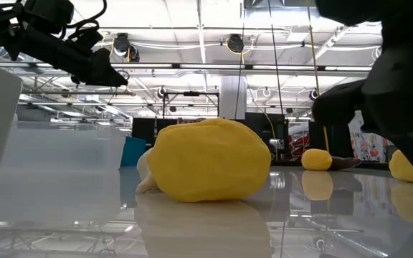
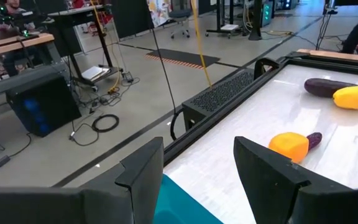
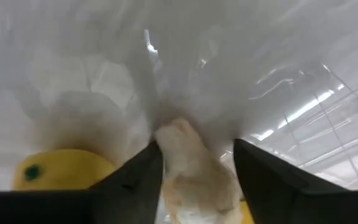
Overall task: Sort produce into baskets
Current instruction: Put the garlic into the blue bin
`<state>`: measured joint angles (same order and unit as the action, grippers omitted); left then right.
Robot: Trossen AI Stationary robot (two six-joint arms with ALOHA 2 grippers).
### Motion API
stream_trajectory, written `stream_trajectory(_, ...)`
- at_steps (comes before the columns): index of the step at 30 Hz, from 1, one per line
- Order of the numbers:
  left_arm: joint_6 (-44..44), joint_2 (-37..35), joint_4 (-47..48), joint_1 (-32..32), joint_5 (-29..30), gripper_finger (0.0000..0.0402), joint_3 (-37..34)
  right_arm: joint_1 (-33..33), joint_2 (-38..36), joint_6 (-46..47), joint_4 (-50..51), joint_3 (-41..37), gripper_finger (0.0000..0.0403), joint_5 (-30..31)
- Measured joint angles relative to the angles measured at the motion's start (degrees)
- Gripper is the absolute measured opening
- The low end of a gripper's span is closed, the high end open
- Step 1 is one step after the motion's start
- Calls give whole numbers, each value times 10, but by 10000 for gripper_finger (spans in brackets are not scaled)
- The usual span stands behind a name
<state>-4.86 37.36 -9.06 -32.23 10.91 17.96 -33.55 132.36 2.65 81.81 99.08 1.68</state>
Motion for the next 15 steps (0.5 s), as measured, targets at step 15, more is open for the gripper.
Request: stream_trajectory(15, 0, 0, 0, 0, 0, 203, 0, 54, 3, -3, 25, 5, 29, 24)
